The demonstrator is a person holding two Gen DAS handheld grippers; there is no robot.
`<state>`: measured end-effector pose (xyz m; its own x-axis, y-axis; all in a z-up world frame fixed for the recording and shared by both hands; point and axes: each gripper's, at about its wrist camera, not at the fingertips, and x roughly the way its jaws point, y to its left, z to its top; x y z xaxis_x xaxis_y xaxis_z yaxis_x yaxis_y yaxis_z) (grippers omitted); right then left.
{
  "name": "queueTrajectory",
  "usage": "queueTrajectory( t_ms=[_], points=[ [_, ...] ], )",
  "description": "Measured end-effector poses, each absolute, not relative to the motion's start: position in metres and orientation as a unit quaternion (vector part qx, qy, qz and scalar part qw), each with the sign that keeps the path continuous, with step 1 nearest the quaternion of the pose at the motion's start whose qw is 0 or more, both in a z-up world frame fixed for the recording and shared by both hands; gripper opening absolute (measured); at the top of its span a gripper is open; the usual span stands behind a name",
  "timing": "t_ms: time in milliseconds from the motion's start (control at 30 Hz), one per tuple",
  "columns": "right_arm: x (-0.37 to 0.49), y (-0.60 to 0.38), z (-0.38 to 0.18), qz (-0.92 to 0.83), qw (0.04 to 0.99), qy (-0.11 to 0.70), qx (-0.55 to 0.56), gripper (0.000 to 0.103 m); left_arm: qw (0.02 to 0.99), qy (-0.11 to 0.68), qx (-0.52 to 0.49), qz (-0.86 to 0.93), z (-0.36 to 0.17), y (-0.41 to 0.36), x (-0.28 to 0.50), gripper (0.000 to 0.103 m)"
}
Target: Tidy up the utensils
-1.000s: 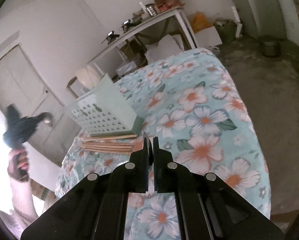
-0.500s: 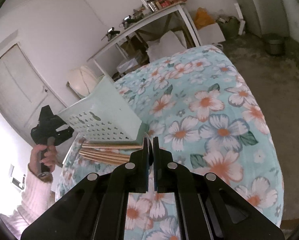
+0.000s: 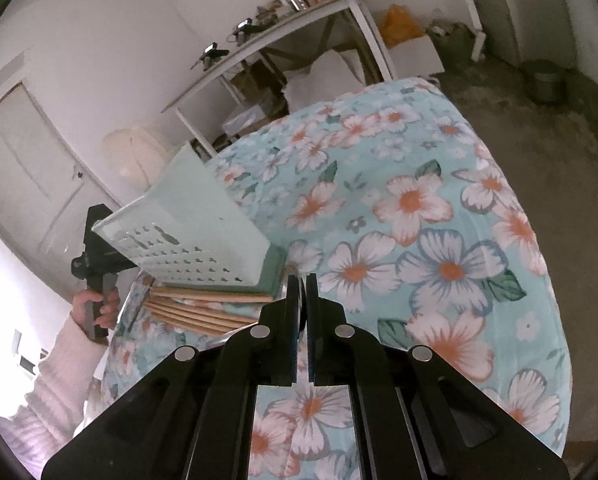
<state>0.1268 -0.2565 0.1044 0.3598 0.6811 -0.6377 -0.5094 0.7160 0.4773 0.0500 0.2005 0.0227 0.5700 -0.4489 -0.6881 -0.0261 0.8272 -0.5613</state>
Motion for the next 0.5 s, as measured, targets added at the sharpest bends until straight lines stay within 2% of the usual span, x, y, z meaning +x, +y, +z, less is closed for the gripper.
queueTrajectory(
  t_ms=[67,300,500],
  points=[
    [0.126,-0.257,0.107,0.362,0.819,0.433,0.101,0.002,0.833,0.449,-0.289,-0.147,0.021,0.205,0.049,0.012],
    [0.115,-0.258,0.132,0.357,0.835,0.407,0.095,0.002,0.845,0.432,-0.295,-0.108,0.046,0.209,0.023,0.004],
    [0.101,-0.27,0.163,0.359,0.845,0.38,0.11,0.002,0.894,0.348,-0.276,-0.049,0.126,0.211,-0.027,0.004]
  ],
)
